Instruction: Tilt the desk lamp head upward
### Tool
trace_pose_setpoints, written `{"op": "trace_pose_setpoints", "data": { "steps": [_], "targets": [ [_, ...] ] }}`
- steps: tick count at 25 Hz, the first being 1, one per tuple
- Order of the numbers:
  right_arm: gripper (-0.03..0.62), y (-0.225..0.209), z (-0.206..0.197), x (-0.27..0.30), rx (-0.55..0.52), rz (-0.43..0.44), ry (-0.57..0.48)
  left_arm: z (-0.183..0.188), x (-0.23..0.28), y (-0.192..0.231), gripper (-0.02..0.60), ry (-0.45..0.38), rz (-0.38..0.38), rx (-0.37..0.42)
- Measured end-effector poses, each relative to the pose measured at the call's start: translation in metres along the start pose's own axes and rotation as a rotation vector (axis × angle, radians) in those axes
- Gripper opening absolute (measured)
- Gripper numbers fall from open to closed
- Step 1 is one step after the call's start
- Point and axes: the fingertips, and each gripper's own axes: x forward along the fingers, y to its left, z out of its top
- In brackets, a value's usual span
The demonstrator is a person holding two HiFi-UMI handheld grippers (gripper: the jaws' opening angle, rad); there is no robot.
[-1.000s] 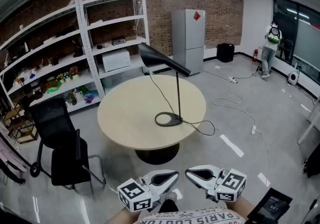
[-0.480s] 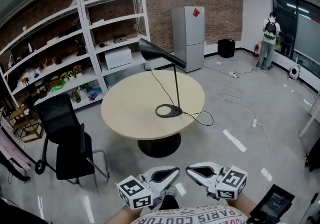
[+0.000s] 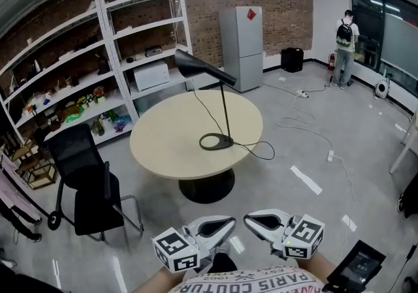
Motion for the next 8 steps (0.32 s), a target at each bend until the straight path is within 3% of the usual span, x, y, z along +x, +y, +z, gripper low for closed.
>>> {"op": "trace_pose_setpoints", "data": {
  "steps": [8],
  "targets": [
    [0.002, 0.008, -0.006, -0.013, 0.012, -0.005, -0.006, -0.008, 0.001, -0.014, -0.002, 0.013, 0.003, -0.011]
  ]
}}
